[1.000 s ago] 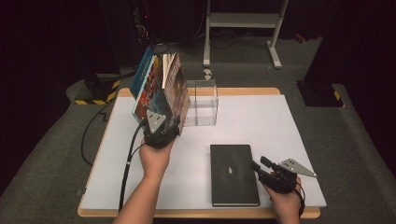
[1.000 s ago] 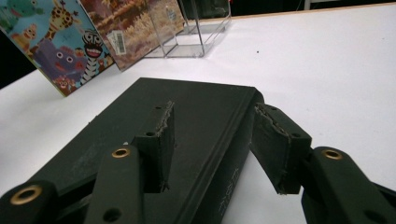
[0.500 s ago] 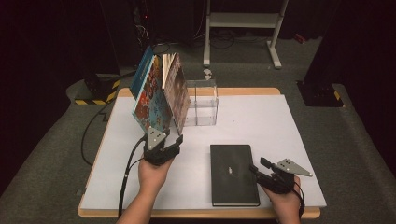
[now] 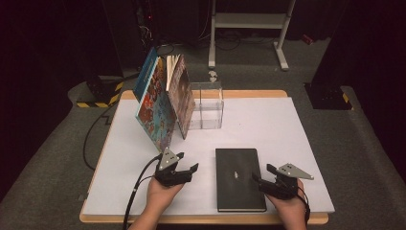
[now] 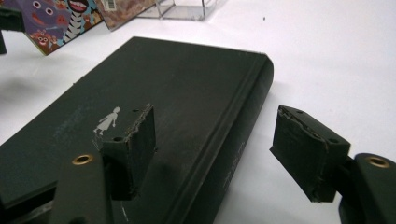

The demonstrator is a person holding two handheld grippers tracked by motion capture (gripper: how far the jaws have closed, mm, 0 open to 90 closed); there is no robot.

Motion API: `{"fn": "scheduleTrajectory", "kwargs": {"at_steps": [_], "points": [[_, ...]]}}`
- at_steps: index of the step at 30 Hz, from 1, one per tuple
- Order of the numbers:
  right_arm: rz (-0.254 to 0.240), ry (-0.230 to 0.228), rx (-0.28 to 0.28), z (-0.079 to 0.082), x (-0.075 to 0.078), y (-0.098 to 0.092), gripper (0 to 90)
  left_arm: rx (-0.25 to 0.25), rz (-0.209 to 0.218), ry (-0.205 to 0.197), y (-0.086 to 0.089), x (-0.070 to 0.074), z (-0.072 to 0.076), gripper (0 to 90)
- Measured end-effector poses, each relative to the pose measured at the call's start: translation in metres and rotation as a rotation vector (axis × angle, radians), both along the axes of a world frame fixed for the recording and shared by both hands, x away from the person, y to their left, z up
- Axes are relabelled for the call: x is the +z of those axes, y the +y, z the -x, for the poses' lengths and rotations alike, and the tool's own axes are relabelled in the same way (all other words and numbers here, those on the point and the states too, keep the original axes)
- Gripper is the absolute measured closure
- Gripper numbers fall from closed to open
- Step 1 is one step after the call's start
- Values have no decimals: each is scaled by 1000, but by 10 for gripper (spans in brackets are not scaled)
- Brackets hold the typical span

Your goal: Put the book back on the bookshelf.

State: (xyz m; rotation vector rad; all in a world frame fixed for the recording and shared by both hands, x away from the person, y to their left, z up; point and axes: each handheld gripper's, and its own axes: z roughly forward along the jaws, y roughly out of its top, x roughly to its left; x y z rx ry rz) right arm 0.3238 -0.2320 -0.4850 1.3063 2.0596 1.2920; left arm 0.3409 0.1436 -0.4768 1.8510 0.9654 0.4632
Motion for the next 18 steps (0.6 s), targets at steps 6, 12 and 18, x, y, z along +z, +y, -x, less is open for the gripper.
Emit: {"fn": "scheduleTrajectory", "kwargs": {"at_steps": [6,12,18], "points": [[24,23,-20,3,0,3,284,-38,-4,28,7,-11,-2,229],[19,67,-20,11,-4,2,283,-55,-8,19,13,-9,0,165],[-19,123,4,15,-4,14,312,-51,40,36,21,-7,-2,150]]}}
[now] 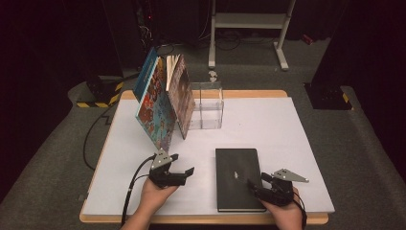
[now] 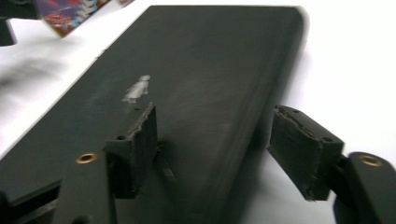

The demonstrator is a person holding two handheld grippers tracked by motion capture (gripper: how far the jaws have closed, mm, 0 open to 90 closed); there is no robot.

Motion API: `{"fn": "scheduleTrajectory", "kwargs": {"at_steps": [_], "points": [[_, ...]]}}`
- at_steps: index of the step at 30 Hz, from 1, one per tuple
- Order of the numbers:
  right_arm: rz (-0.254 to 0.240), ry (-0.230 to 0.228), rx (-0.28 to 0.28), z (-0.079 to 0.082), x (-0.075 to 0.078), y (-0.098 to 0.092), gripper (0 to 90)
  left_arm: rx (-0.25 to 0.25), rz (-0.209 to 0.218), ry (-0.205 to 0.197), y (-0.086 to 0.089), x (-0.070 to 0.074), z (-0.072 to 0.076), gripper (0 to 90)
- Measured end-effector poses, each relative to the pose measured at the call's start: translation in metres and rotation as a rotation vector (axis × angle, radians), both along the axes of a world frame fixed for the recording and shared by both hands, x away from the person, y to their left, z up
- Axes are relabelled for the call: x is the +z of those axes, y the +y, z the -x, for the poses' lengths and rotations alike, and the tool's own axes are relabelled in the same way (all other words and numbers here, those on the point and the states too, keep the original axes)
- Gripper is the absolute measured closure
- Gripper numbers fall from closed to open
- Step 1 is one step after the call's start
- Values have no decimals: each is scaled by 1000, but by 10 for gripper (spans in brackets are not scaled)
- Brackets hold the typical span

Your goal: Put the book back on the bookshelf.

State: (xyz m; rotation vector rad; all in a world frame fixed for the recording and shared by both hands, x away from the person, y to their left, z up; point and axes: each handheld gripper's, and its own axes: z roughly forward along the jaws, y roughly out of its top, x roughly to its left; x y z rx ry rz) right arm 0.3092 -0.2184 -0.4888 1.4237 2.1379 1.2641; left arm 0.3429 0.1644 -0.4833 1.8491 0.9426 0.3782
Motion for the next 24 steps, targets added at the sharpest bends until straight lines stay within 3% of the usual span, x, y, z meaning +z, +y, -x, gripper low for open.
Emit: {"fn": "scheduleTrajectory", "kwargs": {"at_steps": [6,13,14,21,24], "points": [[24,20,2,-2,3,8,319,-38,17,45,-5,-2,1,146],[29,25,62,-7,3,42,317,-78,48,74,-10,-2,3,166],[24,19,73,-8,2,50,316,-101,50,102,-13,-5,3,170],[-3,14,92,-7,0,48,318,-163,73,177,-33,-16,7,179],[-4,10,99,-4,0,48,316,-183,59,175,-41,-19,10,197]]}}
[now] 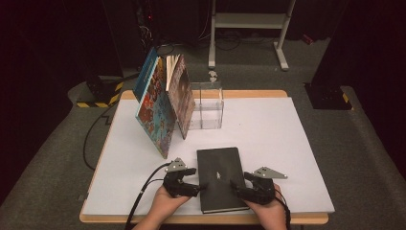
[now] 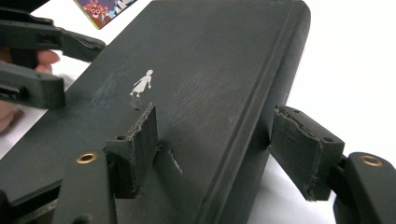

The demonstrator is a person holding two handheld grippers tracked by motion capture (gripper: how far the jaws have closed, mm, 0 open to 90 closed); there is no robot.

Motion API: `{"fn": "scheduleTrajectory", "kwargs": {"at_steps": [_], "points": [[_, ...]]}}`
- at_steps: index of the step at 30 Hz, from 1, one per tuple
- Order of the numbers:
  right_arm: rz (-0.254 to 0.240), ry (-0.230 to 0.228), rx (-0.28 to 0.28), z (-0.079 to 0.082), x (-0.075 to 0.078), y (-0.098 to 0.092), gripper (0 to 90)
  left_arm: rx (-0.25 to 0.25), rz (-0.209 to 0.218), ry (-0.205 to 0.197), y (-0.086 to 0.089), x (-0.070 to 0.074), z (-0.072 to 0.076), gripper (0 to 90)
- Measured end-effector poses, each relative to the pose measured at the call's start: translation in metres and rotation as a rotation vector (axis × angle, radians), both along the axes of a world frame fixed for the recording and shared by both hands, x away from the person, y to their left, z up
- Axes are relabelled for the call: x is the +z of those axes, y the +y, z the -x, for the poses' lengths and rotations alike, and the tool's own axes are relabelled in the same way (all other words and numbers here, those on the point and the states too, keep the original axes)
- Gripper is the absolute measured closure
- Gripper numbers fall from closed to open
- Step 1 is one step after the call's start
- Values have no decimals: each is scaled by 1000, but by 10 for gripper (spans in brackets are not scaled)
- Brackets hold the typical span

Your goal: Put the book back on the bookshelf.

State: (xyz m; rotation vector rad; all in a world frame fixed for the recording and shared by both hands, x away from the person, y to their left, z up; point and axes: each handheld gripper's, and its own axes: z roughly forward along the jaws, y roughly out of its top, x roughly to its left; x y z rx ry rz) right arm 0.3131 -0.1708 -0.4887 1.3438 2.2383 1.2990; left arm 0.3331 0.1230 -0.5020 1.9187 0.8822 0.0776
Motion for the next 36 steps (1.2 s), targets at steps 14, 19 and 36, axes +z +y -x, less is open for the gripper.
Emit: {"fn": "scheduleTrajectory", "kwargs": {"at_steps": [14,19,36], "points": [[-33,-16,-4,3,-4,-7,318,-2,-13,-26,-10,4,-11,294],[-39,-7,-26,-2,-5,-9,302,-21,-18,-18,-13,5,-21,315],[-8,-13,1,-16,-1,6,323,51,10,-40,3,5,-21,322]]}}
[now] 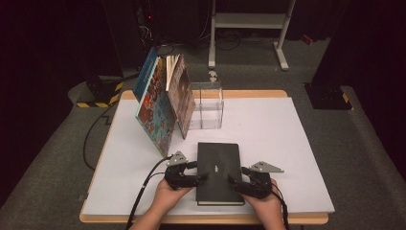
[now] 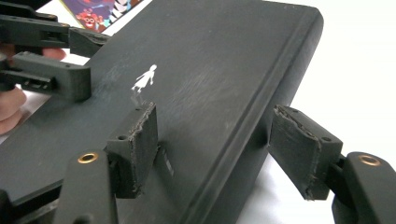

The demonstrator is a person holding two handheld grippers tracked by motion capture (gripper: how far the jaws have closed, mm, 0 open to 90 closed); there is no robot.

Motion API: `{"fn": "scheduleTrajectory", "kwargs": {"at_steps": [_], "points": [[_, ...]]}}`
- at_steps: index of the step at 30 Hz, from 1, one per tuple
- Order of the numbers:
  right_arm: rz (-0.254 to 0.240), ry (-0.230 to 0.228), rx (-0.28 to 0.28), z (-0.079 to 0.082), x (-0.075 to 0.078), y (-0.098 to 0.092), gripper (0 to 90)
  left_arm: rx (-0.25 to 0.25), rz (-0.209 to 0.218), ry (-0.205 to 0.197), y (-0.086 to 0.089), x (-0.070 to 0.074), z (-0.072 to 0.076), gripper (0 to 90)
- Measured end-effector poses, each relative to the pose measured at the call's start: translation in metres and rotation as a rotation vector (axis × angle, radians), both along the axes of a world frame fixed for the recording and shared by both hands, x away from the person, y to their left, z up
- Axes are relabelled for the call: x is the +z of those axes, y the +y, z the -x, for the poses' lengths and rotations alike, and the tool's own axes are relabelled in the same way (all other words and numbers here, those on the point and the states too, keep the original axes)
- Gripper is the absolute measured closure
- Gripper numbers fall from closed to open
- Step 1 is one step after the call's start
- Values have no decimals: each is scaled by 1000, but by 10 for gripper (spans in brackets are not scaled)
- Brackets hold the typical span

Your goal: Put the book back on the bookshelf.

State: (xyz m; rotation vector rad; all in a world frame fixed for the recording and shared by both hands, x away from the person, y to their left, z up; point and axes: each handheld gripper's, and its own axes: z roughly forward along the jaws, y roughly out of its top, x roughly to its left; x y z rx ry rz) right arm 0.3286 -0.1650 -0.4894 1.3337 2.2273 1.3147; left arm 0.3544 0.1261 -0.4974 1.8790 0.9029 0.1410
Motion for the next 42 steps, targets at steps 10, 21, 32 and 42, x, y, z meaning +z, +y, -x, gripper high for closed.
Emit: {"fn": "scheduleTrajectory", "kwargs": {"at_steps": [10,21,32,42], "points": [[-9,-3,4,7,0,-3,336,-1,37,-41,3,15,2,302],[-16,-4,1,5,-2,-4,338,41,30,1,0,5,-7,295],[-14,-2,-1,7,-2,-6,340,69,14,63,-1,0,-10,265],[-12,-6,5,7,-1,-5,343,100,0,1,-2,10,-5,294]]}}
